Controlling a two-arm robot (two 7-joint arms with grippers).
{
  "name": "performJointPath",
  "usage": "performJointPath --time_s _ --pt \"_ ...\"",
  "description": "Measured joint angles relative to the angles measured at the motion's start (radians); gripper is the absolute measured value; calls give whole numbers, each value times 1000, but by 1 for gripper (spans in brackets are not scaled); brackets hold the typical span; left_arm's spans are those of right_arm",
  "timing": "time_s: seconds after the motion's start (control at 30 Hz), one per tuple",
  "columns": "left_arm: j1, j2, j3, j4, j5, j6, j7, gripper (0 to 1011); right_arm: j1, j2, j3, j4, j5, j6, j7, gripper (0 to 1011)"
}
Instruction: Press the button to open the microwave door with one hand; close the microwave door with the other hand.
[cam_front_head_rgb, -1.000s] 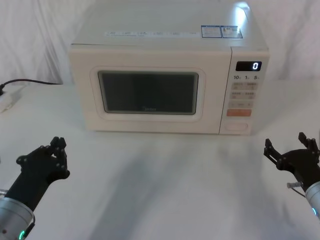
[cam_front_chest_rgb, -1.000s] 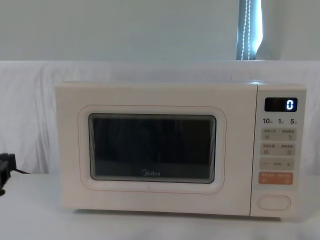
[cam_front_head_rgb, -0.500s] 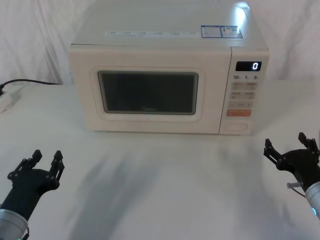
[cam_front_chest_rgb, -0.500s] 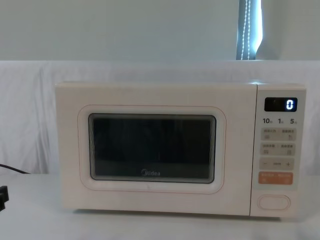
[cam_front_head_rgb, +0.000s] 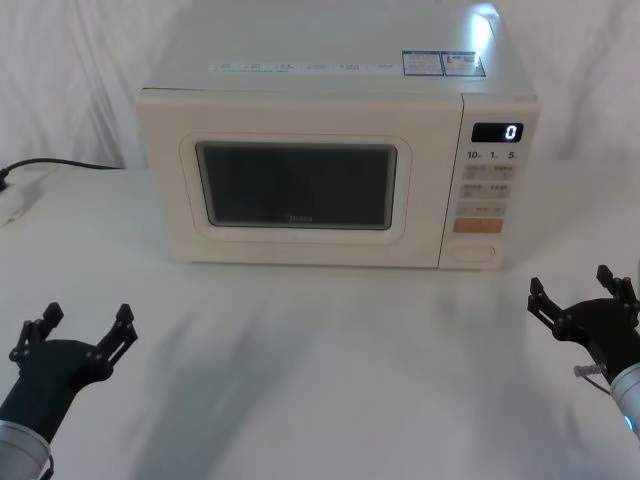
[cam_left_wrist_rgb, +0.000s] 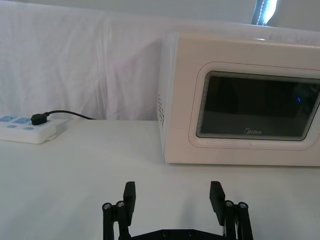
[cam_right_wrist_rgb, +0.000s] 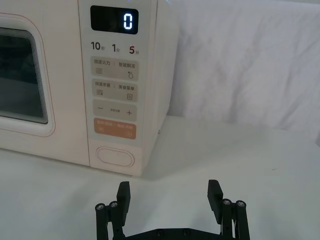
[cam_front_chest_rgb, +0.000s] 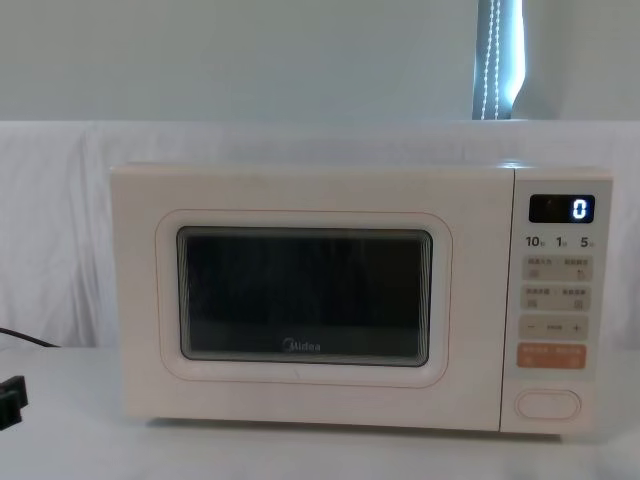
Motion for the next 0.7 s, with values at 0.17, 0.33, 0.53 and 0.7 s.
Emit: performJointPath --time_s 0.17,0.33,0.53,0.7 --pt "0 0 0 0 0 0 0 1001 0 0 0 0 0 0 0 1002" --pt "1 0 0 0 0 0 0 1001 0 0 0 0 0 0 0 1002" --pt "1 0 0 0 0 0 -1 1001 0 0 0 0 0 0 0 1002" --pt "1 0 0 0 -1 0 -1 1001 0 0 0 0 0 0 0 1002"
